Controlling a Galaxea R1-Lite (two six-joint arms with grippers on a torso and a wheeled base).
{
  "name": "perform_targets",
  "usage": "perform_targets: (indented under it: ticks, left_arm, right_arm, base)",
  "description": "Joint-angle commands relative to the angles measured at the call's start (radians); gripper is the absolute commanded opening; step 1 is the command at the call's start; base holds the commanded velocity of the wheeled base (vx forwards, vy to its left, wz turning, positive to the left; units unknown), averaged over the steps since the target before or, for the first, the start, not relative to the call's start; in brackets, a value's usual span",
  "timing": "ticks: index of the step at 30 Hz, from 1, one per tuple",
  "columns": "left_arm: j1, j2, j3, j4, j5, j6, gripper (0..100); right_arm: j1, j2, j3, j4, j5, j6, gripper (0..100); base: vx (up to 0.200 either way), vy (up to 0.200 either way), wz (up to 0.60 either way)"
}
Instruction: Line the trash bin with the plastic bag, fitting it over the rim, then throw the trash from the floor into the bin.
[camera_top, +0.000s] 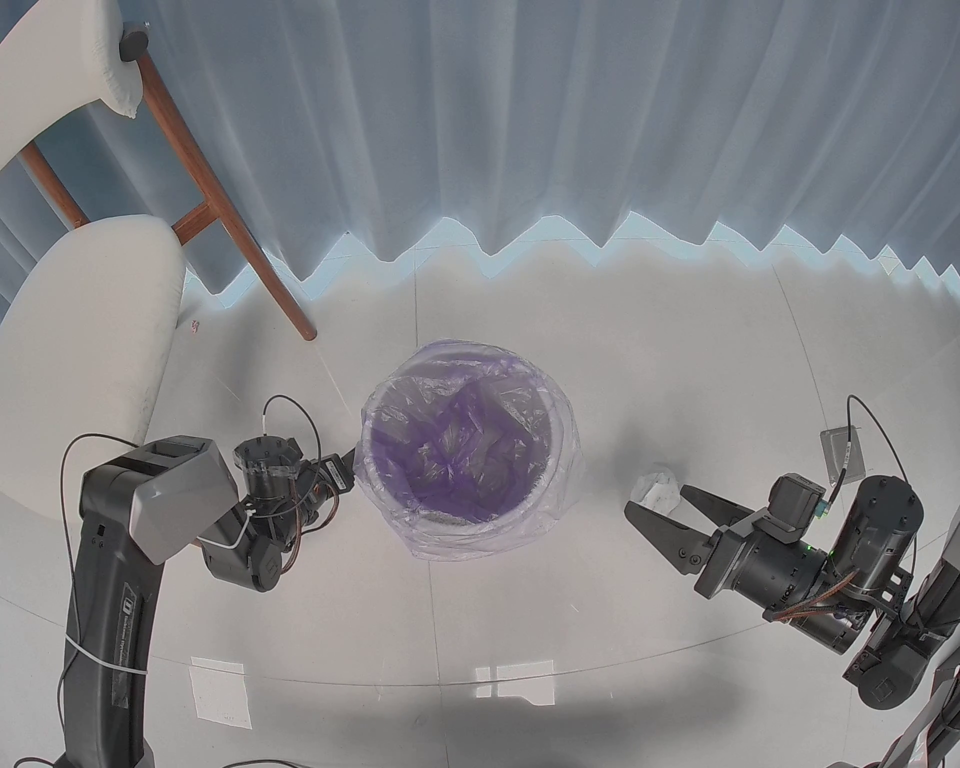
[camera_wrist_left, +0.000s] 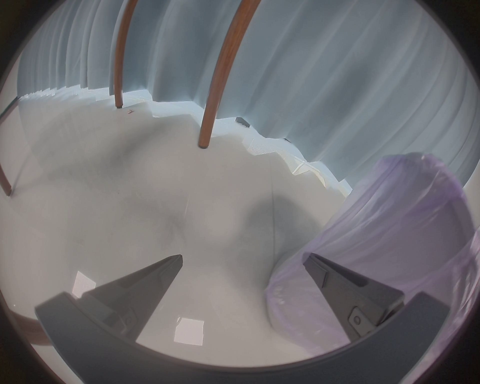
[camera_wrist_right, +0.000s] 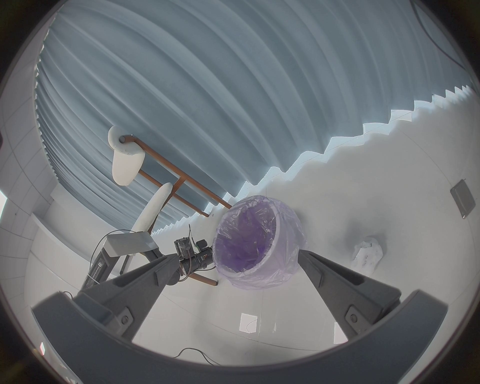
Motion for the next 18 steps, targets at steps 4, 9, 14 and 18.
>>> perform_targets:
  ticks: [4,9,14,18]
  left_arm:
    - [0.007,-0.209,0.108,-0.013,-0.004,-0.001,100]
    - [-0.004,-0.325,0.183,-0.011,-0.008,-0.001,100]
    - [-0.053,-0.373,0.301,0.024,-0.016,0.028,100]
    - [-0.080,-0.405,0.401,0.051,0.006,0.158,100]
  right_arm:
    - [0.002,-0.001,0.006,-0.008,0.000,0.000,100]
    - [0.002,0.031,0.013,-0.008,0.001,0.005,100]
    - [0.002,0.043,0.010,-0.009,0.001,0.011,100]
    - [0.002,0.039,0.007,-0.009,0.001,0.009,100]
  base:
    - [0.000,0.000,0.00]
    - [0.000,0.000,0.00]
    - [0.000,0.000,0.00]
    - [0.000,0.000,0.00]
